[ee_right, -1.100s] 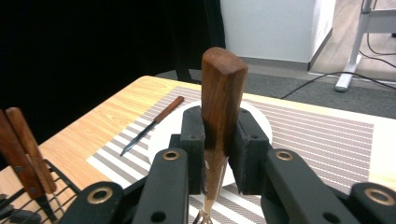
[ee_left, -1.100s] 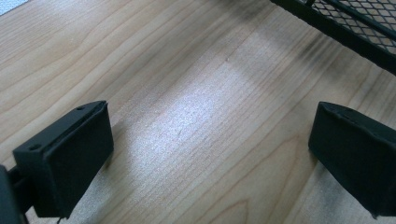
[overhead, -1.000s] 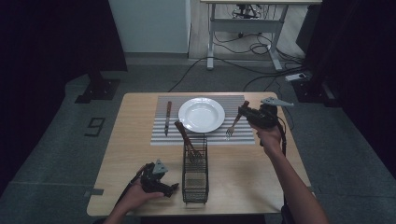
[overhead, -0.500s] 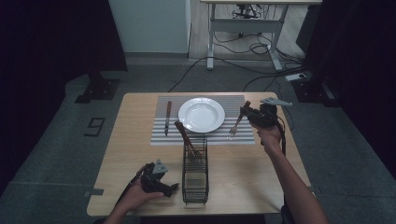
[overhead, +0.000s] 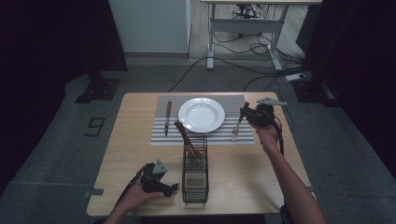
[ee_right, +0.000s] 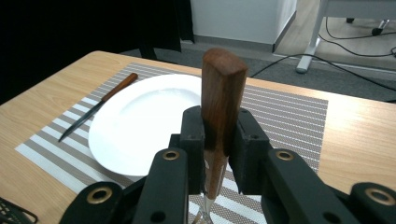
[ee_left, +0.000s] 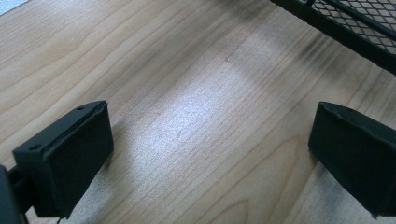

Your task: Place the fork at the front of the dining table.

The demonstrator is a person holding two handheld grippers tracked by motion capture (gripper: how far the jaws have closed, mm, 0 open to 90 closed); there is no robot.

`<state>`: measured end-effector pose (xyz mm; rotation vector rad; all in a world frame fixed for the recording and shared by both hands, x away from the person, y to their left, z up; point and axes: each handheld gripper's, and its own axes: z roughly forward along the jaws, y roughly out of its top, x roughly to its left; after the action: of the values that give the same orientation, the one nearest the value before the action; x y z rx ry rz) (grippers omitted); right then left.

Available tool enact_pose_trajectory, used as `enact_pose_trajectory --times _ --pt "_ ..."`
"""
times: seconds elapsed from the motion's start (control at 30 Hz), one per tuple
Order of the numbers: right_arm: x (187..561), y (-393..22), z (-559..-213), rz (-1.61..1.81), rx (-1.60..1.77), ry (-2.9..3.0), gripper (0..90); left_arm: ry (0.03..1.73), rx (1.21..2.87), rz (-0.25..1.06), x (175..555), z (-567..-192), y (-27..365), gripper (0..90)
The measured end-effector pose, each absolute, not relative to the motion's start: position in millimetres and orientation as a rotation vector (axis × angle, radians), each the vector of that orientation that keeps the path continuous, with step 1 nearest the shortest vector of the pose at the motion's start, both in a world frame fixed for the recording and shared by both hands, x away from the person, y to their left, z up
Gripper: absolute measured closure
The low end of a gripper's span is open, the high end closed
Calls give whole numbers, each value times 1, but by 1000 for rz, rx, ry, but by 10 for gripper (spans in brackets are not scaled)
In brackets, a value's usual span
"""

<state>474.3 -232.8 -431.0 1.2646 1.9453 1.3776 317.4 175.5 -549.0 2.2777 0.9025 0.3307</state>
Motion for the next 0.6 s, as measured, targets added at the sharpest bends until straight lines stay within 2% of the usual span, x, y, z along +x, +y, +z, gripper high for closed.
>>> enact_pose_trajectory --times 0.6 --pt "479 -238 -436 1320 1296 1956 768 903 2278 331 317 -549 175 0"
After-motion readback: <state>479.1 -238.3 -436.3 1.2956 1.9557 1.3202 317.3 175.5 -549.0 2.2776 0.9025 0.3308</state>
